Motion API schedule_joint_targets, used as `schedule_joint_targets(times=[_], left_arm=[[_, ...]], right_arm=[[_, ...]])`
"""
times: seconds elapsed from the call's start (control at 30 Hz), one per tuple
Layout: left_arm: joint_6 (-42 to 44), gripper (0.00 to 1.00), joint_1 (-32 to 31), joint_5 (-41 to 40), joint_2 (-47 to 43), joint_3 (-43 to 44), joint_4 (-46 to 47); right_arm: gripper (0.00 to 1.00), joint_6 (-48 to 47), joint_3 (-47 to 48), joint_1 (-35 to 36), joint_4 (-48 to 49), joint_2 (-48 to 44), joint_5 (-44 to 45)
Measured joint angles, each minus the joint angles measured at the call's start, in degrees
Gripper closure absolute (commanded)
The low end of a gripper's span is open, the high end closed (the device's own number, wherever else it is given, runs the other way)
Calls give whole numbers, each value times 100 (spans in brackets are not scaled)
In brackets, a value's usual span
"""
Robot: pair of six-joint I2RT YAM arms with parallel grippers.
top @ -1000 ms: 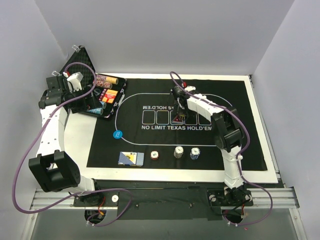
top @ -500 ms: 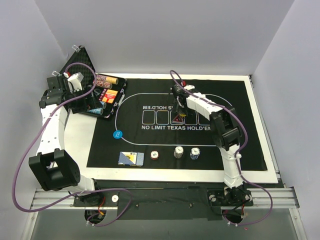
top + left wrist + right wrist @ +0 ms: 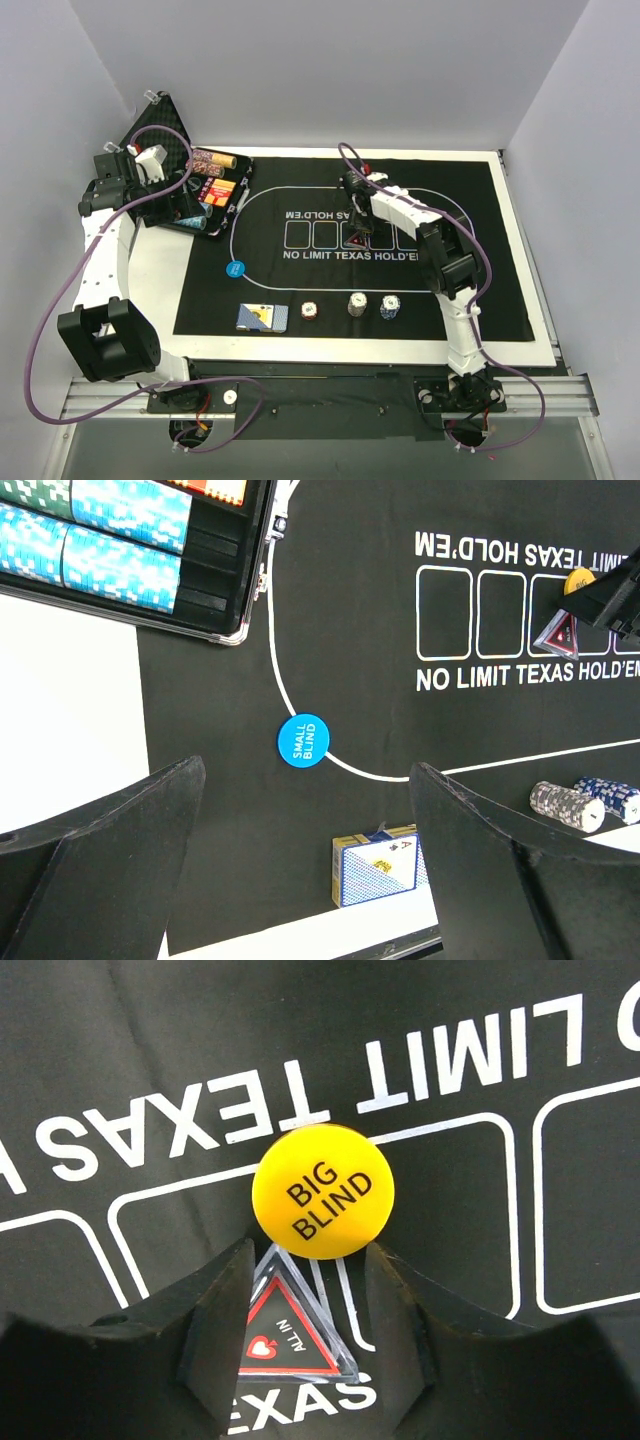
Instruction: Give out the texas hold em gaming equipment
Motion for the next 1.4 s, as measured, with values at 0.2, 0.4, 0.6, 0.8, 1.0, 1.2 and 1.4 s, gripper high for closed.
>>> schedule_joint_targets(times=[0.2, 0.4, 0.6, 0.8, 1.0, 1.2, 1.4], left_arm=[[2, 5, 2, -2, 0, 0, 0], [0, 5, 4, 2, 22, 0, 7], [7, 5, 7, -4, 111, 0, 17], [31, 5, 31, -2, 118, 0, 28], [39, 5, 44, 0, 118, -4, 33], [72, 5, 48, -2, 74, -55, 37], [109, 5, 81, -2, -4, -140, 50]], right_arm=[[58, -7, 72, -201, -103, 9, 0], [59, -39, 780, -669, -238, 199, -9], [40, -87, 1423, -997, -306, 629, -138], [27, -306, 625, -817, -186, 339, -221], [27, -306, 140, -284, -46, -103, -308], [28, -264, -42, -105, 151, -273, -299], [34, -103, -603, -109, 177, -415, -166]])
